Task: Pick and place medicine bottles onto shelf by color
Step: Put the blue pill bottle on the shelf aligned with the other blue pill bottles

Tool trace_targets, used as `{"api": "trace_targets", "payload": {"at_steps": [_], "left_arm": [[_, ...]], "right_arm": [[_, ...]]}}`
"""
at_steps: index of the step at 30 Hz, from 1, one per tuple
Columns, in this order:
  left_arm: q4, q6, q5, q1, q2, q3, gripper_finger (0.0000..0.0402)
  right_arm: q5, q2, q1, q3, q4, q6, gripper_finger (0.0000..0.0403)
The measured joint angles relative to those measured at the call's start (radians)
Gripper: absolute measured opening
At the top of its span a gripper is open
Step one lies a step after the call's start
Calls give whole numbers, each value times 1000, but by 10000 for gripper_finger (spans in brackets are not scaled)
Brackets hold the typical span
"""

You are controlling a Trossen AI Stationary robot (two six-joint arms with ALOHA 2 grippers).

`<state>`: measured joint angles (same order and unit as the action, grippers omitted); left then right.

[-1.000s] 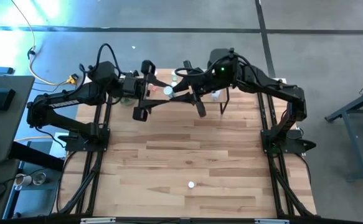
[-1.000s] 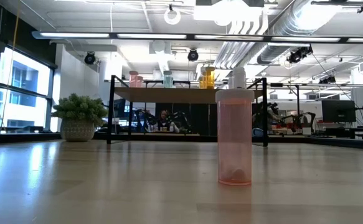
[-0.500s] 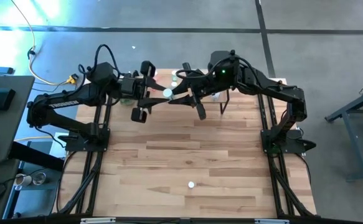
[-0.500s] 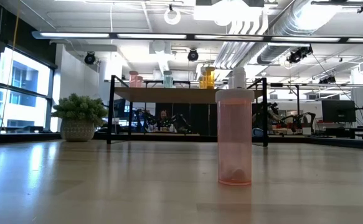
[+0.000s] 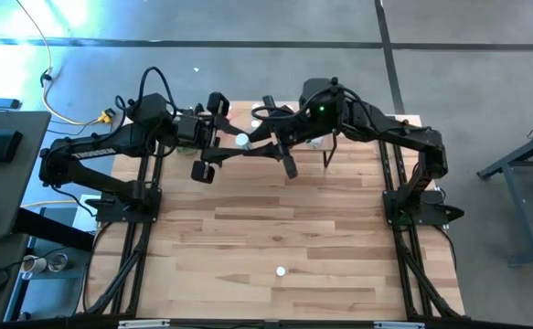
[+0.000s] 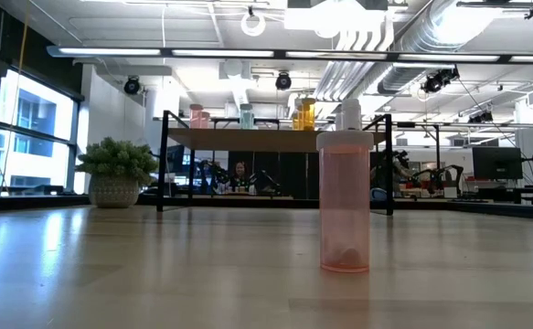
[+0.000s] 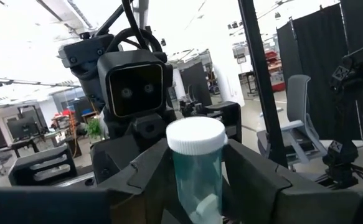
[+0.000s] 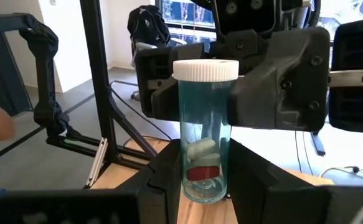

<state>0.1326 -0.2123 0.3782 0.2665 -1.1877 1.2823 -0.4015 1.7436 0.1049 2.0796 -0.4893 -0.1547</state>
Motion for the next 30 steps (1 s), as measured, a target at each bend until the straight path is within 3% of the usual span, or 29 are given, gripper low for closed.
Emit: {"api": "trace_targets", "payload": {"at_steps": [9, 30], "left_arm": [[-20, 25, -4, 1, 0, 0, 116], [-39, 19, -19, 1, -11, 1, 93]], "right_arm": [[-1, 2, -1, 0, 0, -1, 94], [-26, 2, -1, 0, -2, 16, 94]]}}
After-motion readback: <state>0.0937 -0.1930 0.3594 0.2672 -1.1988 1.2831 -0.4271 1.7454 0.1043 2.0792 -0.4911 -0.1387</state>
